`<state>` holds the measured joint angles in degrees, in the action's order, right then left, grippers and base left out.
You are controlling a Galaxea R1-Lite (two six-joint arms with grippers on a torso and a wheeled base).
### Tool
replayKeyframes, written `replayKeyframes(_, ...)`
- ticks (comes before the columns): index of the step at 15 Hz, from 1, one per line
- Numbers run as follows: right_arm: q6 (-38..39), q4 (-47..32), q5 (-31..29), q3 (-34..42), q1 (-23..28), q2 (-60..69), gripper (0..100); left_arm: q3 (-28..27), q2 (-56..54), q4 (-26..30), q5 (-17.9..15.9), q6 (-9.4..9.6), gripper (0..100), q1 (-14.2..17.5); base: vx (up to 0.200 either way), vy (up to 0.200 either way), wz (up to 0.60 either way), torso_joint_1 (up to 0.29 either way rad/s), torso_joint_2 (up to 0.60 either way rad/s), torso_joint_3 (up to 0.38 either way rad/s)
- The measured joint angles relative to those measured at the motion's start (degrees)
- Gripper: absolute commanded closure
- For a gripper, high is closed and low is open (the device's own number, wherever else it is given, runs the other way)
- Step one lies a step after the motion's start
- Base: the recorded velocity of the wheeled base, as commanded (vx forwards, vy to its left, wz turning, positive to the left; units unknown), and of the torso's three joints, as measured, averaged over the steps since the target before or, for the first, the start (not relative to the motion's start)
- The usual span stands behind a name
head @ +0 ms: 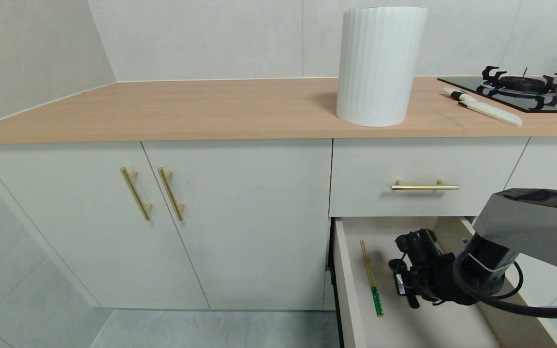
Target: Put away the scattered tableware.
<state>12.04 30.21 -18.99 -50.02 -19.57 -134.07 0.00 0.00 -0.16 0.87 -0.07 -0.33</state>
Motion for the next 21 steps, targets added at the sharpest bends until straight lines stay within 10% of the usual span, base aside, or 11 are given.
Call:
replayKeyframes(11, 0.3, -1.8, 1.0, 1.9, 0.5, 6.5, 0, 0.0, 0.0, 0.0, 0.0, 0.00, 0, 0.0, 0.000, 0.000, 0.00, 0.000, 0.00, 0.000)
replayKeyframes(18, 3.8, -34.7, 8.2, -2.4, 0.8, 27.2, 0, 0.0, 0.0, 0.0, 0.0, 0.00, 0, 0.0, 0.000, 0.000, 0.00, 0.000, 0.00, 0.000)
replayKeyframes(21, 4.3, -37.4, 8.5, -4.6, 0.7, 32.3, 0, 0.0, 0.0, 0.0, 0.0, 0.02, 0, 0.0, 0.000, 0.000, 0.00, 0.000, 0.00, 0.000)
